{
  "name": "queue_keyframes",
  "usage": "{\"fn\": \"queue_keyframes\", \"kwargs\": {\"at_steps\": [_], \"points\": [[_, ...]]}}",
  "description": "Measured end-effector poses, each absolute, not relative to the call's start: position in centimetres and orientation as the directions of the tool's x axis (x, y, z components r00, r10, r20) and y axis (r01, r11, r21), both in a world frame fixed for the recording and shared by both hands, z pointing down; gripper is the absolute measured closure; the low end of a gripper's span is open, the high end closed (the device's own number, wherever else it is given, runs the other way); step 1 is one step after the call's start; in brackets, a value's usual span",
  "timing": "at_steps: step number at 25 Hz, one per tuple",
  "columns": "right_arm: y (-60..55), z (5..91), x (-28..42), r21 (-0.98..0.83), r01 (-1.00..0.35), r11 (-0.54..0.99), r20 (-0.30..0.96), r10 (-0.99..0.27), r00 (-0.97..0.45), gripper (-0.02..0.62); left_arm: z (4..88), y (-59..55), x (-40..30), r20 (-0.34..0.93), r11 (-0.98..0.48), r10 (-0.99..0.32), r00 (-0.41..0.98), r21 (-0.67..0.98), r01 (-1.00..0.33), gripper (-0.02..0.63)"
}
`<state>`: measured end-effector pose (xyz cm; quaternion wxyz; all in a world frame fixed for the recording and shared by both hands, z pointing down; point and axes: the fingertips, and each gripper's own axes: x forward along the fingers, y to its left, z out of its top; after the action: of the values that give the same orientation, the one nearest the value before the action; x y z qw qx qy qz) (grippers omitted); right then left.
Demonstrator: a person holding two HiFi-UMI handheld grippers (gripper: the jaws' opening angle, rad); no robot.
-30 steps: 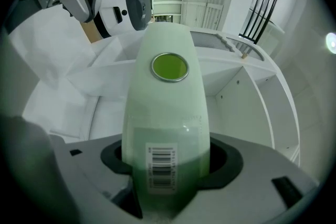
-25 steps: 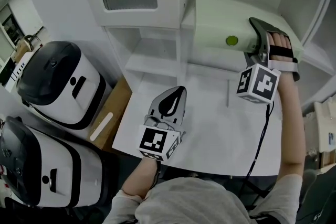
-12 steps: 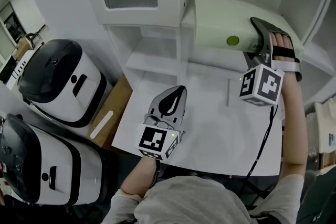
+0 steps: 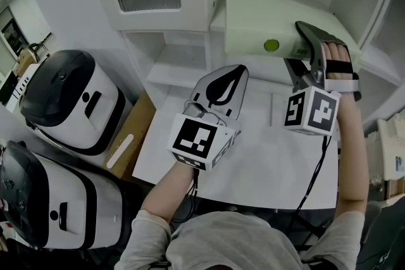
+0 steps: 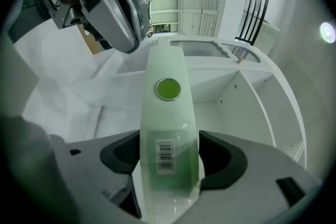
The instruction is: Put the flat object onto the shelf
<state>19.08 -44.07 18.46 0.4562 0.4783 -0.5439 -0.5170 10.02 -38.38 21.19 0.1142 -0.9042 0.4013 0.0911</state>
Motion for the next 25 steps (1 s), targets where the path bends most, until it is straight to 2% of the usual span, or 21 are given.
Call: {"fn": "queue_keyframes", "kwargs": {"at_steps": [9, 12, 14, 25], "points": [[-41.3, 18.0, 19.6, 0.996, -0.083, -0.011, -0.025, -0.984, -0.174, 0.275, 20.7, -41.0, 11.0, -0.253, -0.653, -0.719, 0.648, -0.075, -0.754, 0.591], [-41.4, 18.2, 20.1, 0.996, -0.091, -0.002, -0.017, -0.986, -0.165, 0.284, 20.9, -41.5, 11.0, -0.254, -0.649, -0.726, 0.639, -0.055, -0.759, 0.591], [-41.6, 18.5, 20.2, 0.996, -0.091, 0.004, -0.010, -0.987, -0.160, 0.314, 20.9, -41.4, 10.9, -0.262, -0.649, -0.727, 0.635, -0.039, -0.760, 0.591], [-44.9, 18.4, 19.9, 0.995, -0.095, -0.016, -0.027, -0.993, -0.117, 0.318, 22.1, -40.4, 9.4, -0.248, -0.631, -0.747, 0.617, -0.027, -0.775, 0.591]]}}
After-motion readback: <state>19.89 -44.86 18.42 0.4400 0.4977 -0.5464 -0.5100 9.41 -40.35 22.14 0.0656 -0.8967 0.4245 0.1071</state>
